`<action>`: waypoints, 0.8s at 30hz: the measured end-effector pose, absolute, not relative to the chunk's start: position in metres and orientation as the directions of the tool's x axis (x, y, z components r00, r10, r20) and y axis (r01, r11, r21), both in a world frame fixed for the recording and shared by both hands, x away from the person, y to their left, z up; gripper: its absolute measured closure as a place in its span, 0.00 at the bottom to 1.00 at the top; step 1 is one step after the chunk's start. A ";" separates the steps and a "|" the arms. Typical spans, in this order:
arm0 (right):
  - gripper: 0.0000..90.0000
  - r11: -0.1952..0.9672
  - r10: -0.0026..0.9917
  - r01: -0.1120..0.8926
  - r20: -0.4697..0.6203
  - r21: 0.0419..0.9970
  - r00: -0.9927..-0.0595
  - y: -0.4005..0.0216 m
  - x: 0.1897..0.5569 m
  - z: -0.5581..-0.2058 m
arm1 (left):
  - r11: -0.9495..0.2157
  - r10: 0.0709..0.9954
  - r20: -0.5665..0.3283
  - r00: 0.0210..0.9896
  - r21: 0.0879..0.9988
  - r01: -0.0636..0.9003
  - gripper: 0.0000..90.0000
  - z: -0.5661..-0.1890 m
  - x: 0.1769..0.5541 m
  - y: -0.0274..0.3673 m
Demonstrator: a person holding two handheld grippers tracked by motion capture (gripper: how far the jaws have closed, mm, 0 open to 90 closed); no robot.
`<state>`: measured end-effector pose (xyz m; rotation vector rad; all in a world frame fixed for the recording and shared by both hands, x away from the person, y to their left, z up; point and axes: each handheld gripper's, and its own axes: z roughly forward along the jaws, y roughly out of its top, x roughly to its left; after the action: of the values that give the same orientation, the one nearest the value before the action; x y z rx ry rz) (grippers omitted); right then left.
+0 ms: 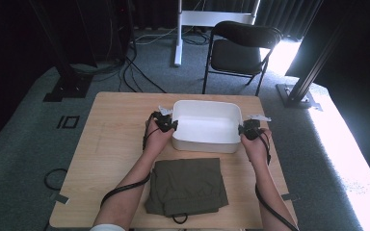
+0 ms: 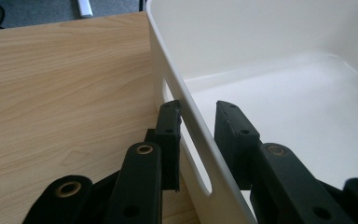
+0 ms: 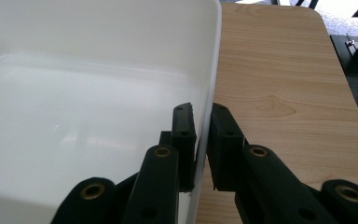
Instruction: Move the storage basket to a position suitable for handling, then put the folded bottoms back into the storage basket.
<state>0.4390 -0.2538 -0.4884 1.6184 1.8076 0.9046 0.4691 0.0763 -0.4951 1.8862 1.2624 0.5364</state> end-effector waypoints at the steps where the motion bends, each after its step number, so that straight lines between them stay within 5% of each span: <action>1: 0.91 0.051 0.991 0.623 0.038 0.780 -0.129 -0.254 0.439 -0.488 | -0.202 0.905 -0.071 0.418 0.795 0.572 0.81 -0.495 0.469 0.076; 14: 0.77 0.064 0.988 0.596 0.033 0.801 -0.150 -0.254 0.438 -0.486 | -0.205 0.898 -0.078 0.433 0.797 0.569 0.80 -0.492 0.470 0.077; 19: 0.59 0.069 0.983 0.569 0.043 0.819 -0.180 -0.255 0.439 -0.483 | -0.205 0.888 -0.057 0.456 0.839 0.504 0.57 -0.481 0.470 0.080; 24: 0.37 0.091 0.978 0.480 0.013 0.873 -0.209 -0.252 0.437 -0.473 | -0.203 0.868 -0.081 0.490 0.842 0.500 0.49 -0.469 0.467 0.082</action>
<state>0.4368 -0.2523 -0.4730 1.4364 1.7628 1.0462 0.4669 0.0815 -0.4693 1.8582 1.1420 0.5284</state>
